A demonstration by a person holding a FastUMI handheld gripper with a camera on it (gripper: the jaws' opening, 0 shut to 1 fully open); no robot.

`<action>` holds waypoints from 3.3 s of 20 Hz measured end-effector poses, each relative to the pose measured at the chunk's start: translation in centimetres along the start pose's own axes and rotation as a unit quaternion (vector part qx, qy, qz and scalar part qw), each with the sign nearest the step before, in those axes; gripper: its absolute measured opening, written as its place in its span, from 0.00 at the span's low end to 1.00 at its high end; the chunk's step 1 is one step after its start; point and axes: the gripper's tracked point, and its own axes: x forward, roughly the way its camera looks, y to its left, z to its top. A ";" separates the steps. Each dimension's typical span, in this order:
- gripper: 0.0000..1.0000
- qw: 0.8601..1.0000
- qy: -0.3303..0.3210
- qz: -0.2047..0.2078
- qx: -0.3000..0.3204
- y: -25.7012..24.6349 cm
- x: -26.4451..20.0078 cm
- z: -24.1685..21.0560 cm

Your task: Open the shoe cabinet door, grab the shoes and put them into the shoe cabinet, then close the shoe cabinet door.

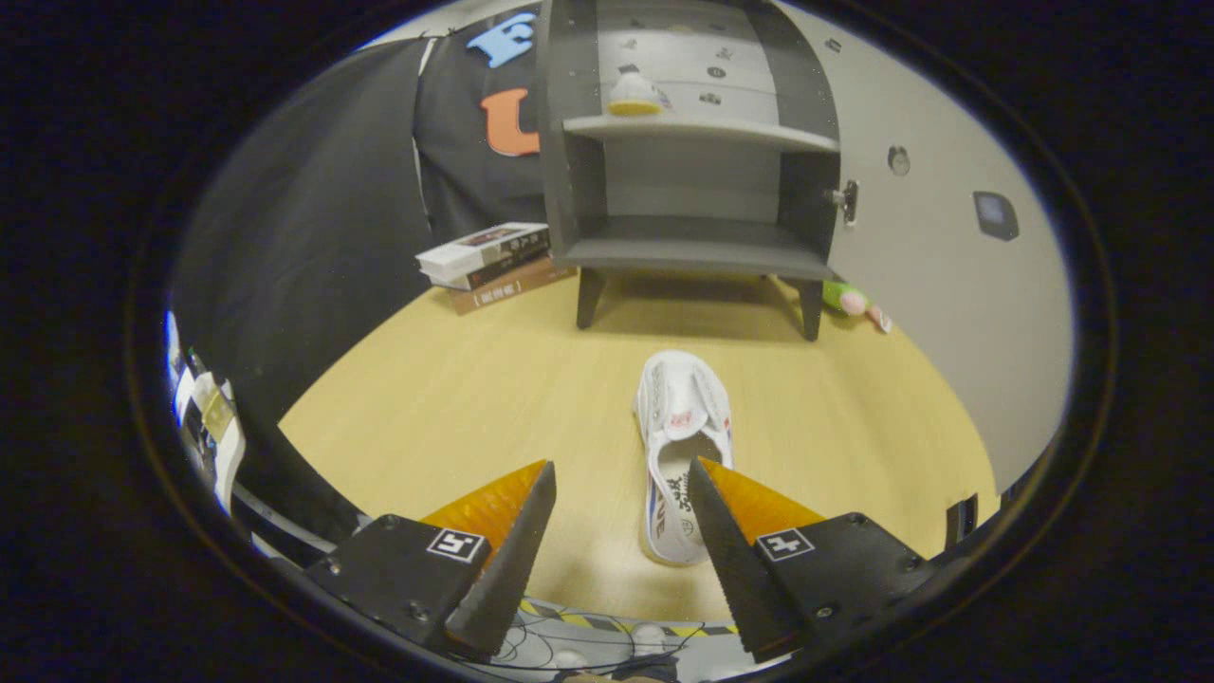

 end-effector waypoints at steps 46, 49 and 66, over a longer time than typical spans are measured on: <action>0.07 0.992 -0.103 0.007 0.074 -4.3 -1.4 19.5; 0.07 0.987 -0.148 0.003 0.056 -4.8 -4.6 25.1; 0.07 0.970 -0.242 -0.021 -0.013 -6.5 -2.6 48.9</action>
